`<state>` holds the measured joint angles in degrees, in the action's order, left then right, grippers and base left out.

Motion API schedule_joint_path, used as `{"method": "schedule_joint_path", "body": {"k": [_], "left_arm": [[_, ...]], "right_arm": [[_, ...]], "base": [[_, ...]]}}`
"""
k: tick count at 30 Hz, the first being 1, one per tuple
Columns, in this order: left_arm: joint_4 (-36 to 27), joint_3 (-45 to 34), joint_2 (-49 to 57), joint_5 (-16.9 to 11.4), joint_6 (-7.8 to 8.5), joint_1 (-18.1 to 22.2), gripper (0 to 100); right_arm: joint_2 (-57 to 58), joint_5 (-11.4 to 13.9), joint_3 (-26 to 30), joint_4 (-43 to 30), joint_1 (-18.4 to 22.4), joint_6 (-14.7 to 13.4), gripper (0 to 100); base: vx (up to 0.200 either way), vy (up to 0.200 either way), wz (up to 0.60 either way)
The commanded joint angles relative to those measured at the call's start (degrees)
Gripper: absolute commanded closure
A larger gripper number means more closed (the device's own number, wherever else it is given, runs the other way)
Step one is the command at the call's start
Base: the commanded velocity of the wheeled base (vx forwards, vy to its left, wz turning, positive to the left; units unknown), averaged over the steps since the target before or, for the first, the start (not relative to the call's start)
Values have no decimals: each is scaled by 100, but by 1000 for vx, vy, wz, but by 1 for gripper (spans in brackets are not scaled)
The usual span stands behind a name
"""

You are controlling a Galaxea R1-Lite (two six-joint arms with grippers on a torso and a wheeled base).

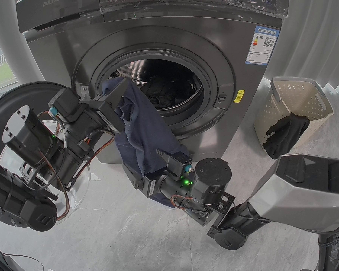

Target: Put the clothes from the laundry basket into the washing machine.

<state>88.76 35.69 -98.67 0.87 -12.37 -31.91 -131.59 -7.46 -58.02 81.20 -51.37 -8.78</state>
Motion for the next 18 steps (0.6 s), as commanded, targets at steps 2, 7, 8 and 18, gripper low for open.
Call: {"method": "schedule_joint_path", "body": {"k": [2, 7, 8, 18], "left_arm": [[1, -1, -3, 1, -2, 1, 100], [1, -1, 23, 1, -2, 1, 100], [1, 8, 23, 1, -11, 1, 100], [1, 8, 41, 1, -11, 19, 100]], "right_arm": [[-526, 96, -544, -96, 198, 8, 0], [-939, 104, -1072, -228, 365, 34, 0], [-1001, 104, -1151, -254, 400, 78, 0], [-1062, 78, -1309, -263, 655, 139, 0]], "base": [[0, 0, 0], [0, 0, 0], [0, 0, 0], [0, 0, 0]]}}
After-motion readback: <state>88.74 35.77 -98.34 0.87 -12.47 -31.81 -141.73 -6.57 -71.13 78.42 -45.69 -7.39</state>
